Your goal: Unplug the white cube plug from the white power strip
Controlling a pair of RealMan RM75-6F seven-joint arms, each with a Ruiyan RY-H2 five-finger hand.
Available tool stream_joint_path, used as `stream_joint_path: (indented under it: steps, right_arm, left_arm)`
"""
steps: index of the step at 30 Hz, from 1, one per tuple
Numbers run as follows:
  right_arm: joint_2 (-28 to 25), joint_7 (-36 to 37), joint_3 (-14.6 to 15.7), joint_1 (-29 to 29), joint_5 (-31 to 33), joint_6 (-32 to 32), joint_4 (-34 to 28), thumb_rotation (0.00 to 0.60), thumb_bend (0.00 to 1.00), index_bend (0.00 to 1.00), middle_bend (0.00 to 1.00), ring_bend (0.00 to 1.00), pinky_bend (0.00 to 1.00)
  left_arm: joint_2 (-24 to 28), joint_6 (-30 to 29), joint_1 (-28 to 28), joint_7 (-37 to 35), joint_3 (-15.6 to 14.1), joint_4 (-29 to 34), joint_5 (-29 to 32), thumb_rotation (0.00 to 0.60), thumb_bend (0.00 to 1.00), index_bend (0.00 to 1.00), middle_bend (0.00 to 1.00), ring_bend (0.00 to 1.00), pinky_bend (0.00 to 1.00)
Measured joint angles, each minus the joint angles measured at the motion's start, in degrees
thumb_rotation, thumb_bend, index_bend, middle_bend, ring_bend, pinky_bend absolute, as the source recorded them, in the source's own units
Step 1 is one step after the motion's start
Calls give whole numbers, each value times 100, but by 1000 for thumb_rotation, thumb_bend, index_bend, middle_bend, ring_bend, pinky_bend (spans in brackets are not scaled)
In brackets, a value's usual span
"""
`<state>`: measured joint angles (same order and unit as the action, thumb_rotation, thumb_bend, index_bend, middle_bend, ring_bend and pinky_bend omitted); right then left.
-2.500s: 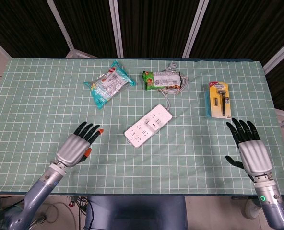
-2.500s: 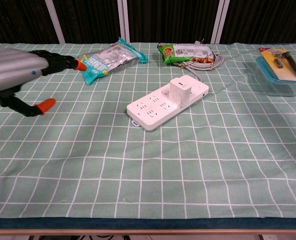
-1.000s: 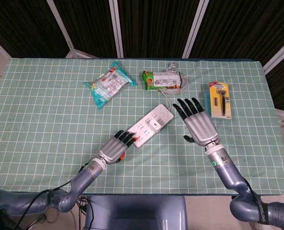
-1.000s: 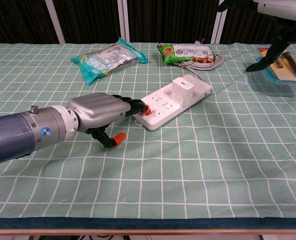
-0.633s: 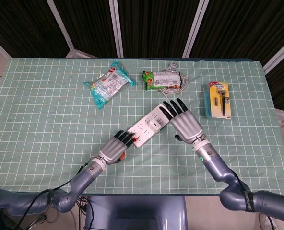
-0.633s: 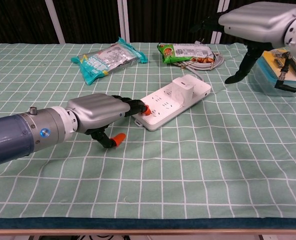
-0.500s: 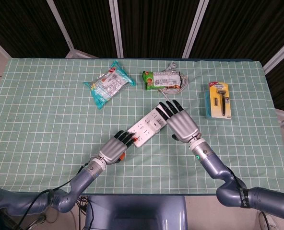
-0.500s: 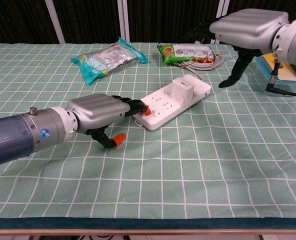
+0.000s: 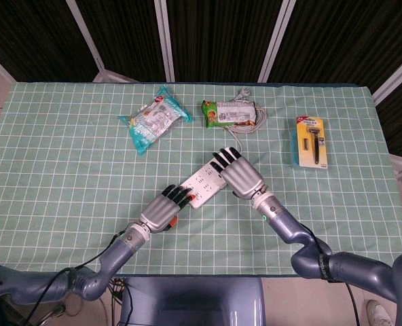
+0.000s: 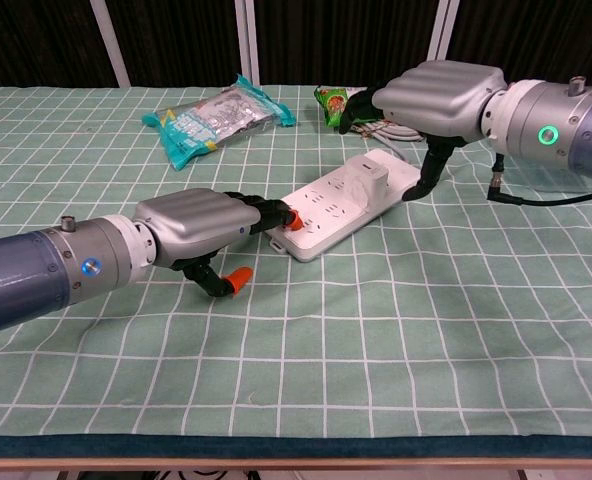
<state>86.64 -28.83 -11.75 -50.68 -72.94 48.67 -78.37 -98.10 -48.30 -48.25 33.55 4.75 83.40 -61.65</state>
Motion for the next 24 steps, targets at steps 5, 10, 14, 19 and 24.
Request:
stream_joint_path:
  steps: [5, 10, 14, 19, 24]
  right_arm:
    - [214, 82, 49, -93, -33, -50, 306, 600, 211, 239, 164, 133, 188]
    - [426, 153, 52, -198, 20, -135, 658, 600, 211, 245, 168, 137, 193]
    - [564, 218, 48, -264, 83, -208, 887, 600, 211, 259, 174, 141, 195]
    - [726, 344, 62, -329, 103, -261, 1135, 600, 211, 280, 177, 144, 197]
    - [868, 430, 92, -371, 109, -303, 1329, 600, 211, 297, 182, 148, 203]
  left_arm:
    - [-28, 9, -22, -57, -36, -42, -31, 600, 515, 109, 44, 0, 82]
    - [-56, 9, -35, -102, -51, -61, -32, 600, 515, 109, 44, 0, 82]
    - [-59, 16, -56, -97, -72, -71, -42, 600, 515, 109, 44, 0, 82]
    - [-41, 10, -67, -102, -82, -69, -27, 600, 515, 109, 44, 0, 82]
    - [-30, 14, -78, -93, -104, -70, -6, 600, 515, 109, 44, 0, 82]
